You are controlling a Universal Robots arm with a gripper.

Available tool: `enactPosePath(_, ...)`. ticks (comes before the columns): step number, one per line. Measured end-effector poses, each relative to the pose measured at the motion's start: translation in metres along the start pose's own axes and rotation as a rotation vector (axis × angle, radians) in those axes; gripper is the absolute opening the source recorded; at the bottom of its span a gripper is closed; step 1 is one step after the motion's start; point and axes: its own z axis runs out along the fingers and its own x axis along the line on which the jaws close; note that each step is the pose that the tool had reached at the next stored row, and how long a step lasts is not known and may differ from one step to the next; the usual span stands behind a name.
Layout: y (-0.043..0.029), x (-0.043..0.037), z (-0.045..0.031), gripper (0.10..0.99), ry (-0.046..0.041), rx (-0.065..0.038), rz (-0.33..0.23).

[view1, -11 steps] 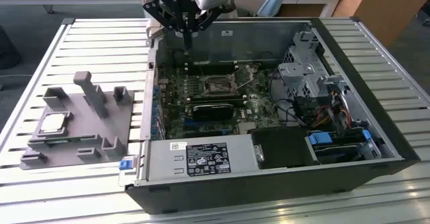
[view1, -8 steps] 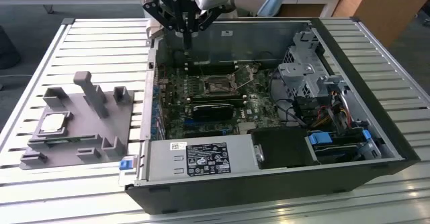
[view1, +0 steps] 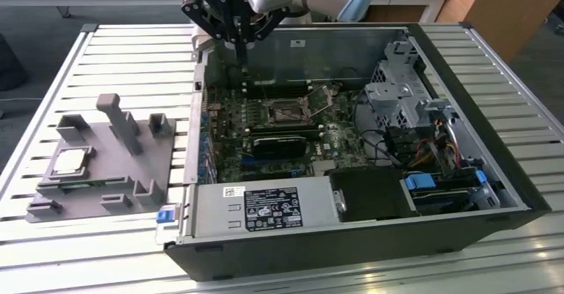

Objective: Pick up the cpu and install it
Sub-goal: 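Reach for the cpu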

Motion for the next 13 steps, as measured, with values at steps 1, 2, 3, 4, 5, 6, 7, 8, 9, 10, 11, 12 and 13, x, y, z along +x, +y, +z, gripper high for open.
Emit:
enactPosePath(1, -0.0001, 0.0006, 0.0002, 0.106, 0.0000, 0.000, 0.000)
enactPosePath(2, -0.0001, 0.0013, 0.0003, 0.106, 0.0000, 0.000, 0.000)
enactPosePath(3, -0.0002, 0.0021, 0.0004, 0.106, 0.0001, 0.000, 0.000)
enactPosePath(4, -0.0003, 0.0029, 0.0006, 0.106, 0.0002, 0.000, 0.000)
enactPosePath(5, -0.0004, 0.0046, 0.0008, 0.106, 0.0001, 0.000, 0.000)
enactPosePath(6, -0.0005, 0.0054, 0.0009, 0.106, 0.0001, 0.000, 0.000)
enactPosePath(7, -0.0006, 0.0065, 0.0010, 0.106, 0.0002, 0.000, 0.000)
enactPosePath(8, -0.0007, 0.0077, 0.0011, 0.106, 0.0003, 0.000, 0.000)
enactPosePath(9, -0.0008, 0.0090, 0.0013, 0.106, 0.0002, 0.000, 0.000)
enactPosePath(10, -0.0009, 0.0104, 0.0014, 0.106, 0.0002, 0.000, 0.000)
enactPosePath(11, -0.0010, 0.0119, 0.0016, 0.106, 0.0002, 0.000, 0.000)
enactPosePath(12, -0.0011, 0.0132, 0.0018, 0.106, 0.0002, 0.000, 0.000)
enactPosePath(13, -0.0012, 0.0140, 0.0021, 0.106, 0.0002, 0.000, 0.000)
